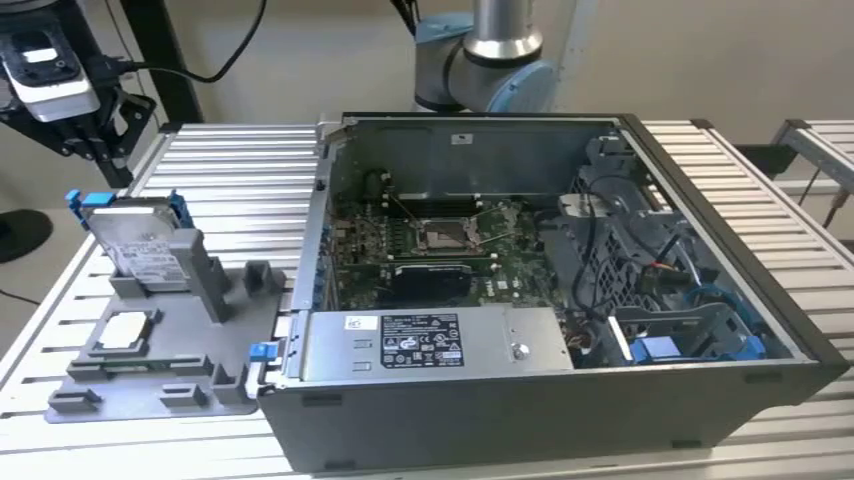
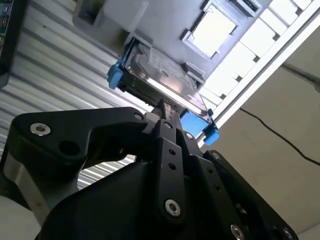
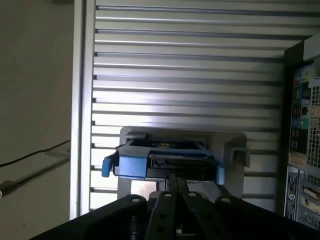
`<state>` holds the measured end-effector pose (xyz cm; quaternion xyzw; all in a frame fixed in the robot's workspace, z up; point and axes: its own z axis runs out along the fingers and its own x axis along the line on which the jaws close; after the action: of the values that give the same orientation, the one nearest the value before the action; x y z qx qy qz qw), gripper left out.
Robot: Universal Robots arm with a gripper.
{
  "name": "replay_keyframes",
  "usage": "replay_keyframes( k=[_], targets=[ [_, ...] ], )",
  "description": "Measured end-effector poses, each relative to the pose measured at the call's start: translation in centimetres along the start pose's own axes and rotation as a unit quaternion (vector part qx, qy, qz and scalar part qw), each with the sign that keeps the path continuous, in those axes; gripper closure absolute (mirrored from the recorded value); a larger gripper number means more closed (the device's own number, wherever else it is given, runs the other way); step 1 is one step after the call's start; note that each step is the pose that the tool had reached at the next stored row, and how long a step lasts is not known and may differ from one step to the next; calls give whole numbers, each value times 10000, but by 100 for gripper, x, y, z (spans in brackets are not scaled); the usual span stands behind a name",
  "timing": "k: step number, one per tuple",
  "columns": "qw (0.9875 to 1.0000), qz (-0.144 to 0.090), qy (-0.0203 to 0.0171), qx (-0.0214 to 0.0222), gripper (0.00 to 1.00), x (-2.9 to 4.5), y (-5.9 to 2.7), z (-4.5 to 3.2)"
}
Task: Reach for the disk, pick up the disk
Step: 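Reach for the disk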
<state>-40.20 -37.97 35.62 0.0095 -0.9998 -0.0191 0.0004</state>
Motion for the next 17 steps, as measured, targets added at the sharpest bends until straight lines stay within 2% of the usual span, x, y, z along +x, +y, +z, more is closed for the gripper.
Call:
replay_keyframes(
  k=[2, 5, 17],
  targets=[
    [10000, 0, 1, 1, 100, 57, 31, 2],
    [10000, 0, 1, 0, 100, 145, 33, 5],
    [10000, 0, 1, 0, 100, 332, -12, 11]
  ],
)
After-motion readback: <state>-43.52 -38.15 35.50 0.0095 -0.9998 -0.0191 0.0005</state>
